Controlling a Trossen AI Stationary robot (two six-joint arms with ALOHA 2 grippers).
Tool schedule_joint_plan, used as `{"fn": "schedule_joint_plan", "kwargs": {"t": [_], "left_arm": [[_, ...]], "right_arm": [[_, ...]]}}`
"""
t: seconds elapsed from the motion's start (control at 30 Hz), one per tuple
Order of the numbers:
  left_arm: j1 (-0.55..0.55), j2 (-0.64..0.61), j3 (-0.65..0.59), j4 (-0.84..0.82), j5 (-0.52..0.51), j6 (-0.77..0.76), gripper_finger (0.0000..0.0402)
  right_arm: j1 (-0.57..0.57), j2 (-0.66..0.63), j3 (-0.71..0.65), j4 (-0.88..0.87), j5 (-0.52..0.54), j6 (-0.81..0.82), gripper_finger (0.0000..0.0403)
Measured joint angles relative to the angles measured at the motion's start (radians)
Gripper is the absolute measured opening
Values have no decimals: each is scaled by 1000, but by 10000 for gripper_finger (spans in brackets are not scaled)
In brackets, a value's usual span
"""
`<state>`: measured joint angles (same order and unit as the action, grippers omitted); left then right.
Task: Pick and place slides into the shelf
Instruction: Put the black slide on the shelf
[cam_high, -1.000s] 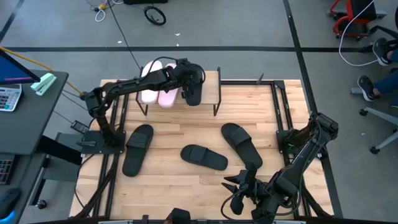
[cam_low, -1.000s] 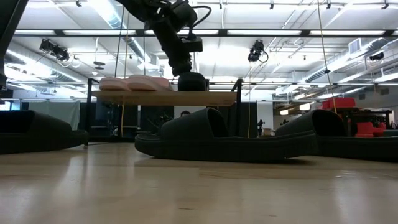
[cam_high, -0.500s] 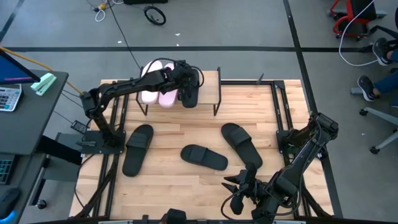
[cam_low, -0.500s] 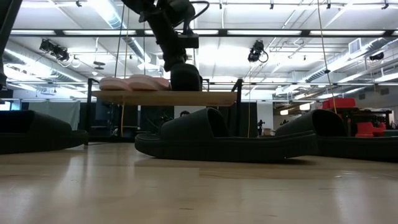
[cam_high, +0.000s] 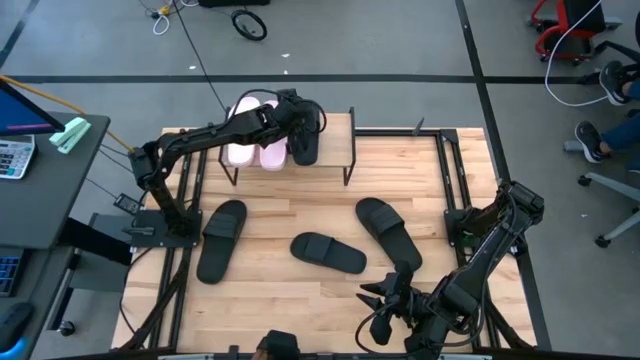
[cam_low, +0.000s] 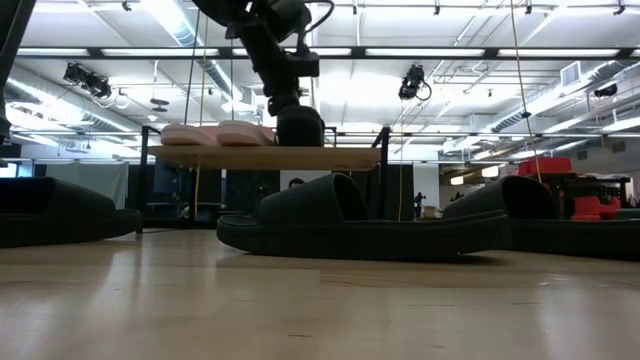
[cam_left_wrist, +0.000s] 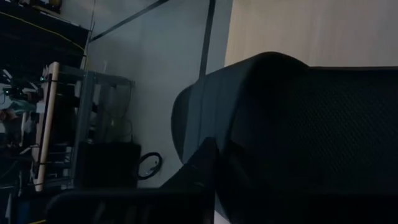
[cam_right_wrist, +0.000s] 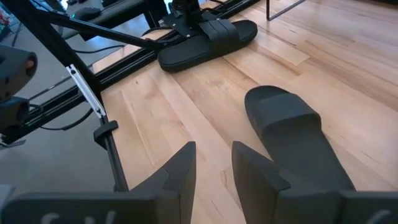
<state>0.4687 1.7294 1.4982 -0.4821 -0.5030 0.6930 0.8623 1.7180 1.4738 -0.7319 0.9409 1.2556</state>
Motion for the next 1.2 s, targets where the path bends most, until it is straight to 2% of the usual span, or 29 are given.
{"fn": "schedule_joint_plan", "kwargs": {"t": [0.17, 0.57, 0.77, 1.03, 1.2], "left_arm": [[10, 1, 1, -6, 6, -10, 20], [13, 3, 0, -64, 2, -31, 141], [8, 3, 0, -76, 0, -146, 186], [-48, 0, 0, -77, 2, -189, 220], [-115, -33, 0, -81, -7, -236, 222]], "right_arm": [[0, 0, 0, 0, 0, 0, 109], [0, 0, 0, 0, 0, 1, 109], [0, 0, 0, 0, 0, 1, 109], [0, 0, 0, 0, 0, 0, 109], [0, 0, 0, -1, 1, 0, 109]]}}
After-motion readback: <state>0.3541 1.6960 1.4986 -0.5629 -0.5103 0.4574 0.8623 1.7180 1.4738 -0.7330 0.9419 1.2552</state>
